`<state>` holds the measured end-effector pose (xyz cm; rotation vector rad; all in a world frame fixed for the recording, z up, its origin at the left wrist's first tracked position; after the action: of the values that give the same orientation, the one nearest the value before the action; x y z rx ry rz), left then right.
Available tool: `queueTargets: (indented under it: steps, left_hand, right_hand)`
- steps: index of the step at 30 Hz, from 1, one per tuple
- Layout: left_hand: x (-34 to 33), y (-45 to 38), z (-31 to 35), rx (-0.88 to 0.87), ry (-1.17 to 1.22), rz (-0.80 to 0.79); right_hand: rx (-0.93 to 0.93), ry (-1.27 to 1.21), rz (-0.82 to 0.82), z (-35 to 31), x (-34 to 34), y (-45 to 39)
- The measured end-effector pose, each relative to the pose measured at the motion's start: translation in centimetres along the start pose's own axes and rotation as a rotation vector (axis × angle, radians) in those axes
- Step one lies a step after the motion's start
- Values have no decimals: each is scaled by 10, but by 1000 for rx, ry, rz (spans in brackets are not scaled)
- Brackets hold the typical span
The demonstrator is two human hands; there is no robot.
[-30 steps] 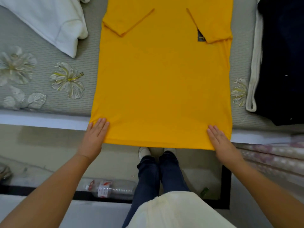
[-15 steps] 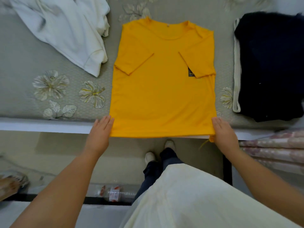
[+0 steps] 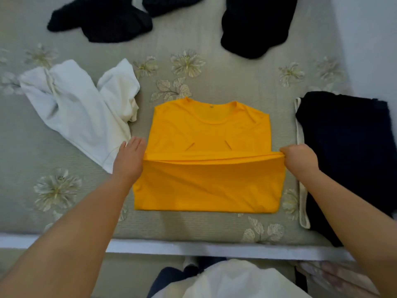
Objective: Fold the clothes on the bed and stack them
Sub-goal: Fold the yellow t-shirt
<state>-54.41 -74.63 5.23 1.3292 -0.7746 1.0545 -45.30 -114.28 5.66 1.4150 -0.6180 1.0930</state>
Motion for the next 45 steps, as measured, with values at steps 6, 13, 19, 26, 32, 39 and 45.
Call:
queueTargets:
  steps: [6, 13, 19, 26, 32, 39, 45]
  left_hand:
    - [14, -106, -4, 22, -51, -61]
    - [6, -216, -23, 59, 13, -92]
    - [-13, -287, -41, 181, 67, -155]
    - [-5, -301, -53, 274, 143, 131]
    - [-28, -228, 20, -215, 80, 299]
    - [-128, -124, 18, -93, -14, -136]
    - [-125, -75, -10, 130, 180, -8]
  right_hand:
    - [-133, -189, -7, 8, 21, -82]
    - [-245, -160, -27, 21, 20, -176]
    - [-347, 36, -174, 23, 4, -243]
    - [-519, -154, 21, 32, -12, -265]
    - [-275, -378, 262, -17, -27, -219]
    - [-170, -364, 98, -46, -122, -91]
    - [-502, -650, 139, -7, -146, -35]
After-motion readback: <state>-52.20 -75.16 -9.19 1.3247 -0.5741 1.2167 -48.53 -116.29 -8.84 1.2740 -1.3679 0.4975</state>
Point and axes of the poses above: each hand's wrist, its own y-axis away from the middle knuckle, its own x-axis out of the back of the hand, z = x × y, the point moved 9 cm from there along -y, towards the middle knuckle, and after that the axes turned 7 degrees about -z, right-handed, at the moved point
